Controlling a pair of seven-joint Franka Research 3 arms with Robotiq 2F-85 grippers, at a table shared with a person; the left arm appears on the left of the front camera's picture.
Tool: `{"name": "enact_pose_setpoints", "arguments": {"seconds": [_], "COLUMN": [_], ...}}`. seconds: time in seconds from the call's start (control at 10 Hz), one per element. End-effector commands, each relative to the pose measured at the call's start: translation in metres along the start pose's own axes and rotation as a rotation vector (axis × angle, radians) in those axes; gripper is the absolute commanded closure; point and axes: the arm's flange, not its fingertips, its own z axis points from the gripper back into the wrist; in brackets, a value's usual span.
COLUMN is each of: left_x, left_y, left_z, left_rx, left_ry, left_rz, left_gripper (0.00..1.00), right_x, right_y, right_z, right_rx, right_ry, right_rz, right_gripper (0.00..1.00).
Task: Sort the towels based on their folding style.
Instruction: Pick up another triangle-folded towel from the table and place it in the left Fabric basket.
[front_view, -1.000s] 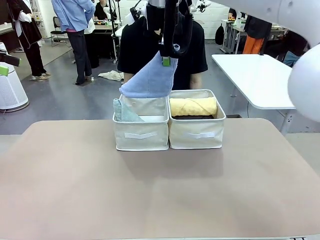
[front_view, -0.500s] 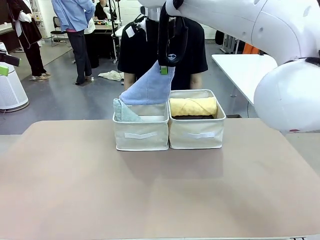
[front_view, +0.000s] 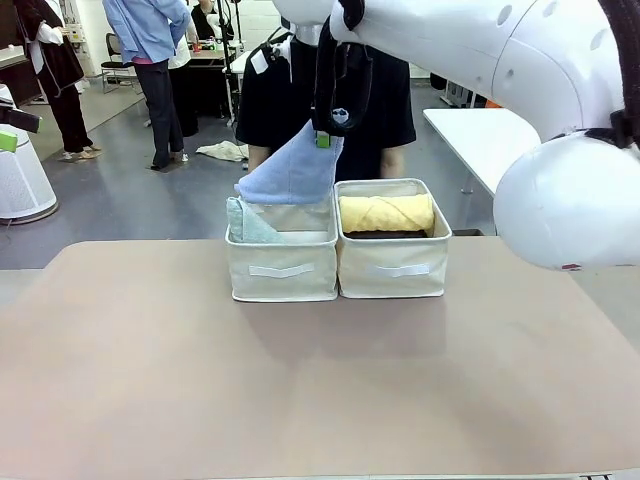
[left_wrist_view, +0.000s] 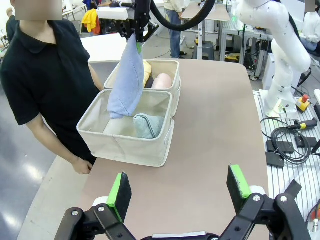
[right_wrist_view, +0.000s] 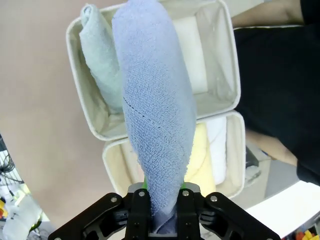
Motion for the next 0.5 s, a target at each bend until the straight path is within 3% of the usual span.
{"name": "enact_pose_setpoints", "arguments": {"seconds": [0.0, 0.1, 0.4], "left_x": [0.000, 0.000, 0.000], "left_y": [-0.001, -0.001, -0.001], "left_z": [0.001, 0.001, 0.001], "left_rx": [-0.005, -0.005, -0.005], "left_ry": [-0.014, -0.014, -0.014], "left_rz": [-0.005, -0.005, -0.005], "left_gripper": [0.00, 0.00, 0.00], "right_x": [0.019, 0.000, 0.000], "right_y": [-0.023, 0.000, 0.000], "right_z": [0.005, 0.000, 0.000], "right_rx": [-0.029, 0.000, 0.000], "right_ry": [0.021, 0.000, 0.000], "right_rz": [-0.012, 0.000, 0.000], "right_gripper": [0.82, 0.82, 0.82]}}
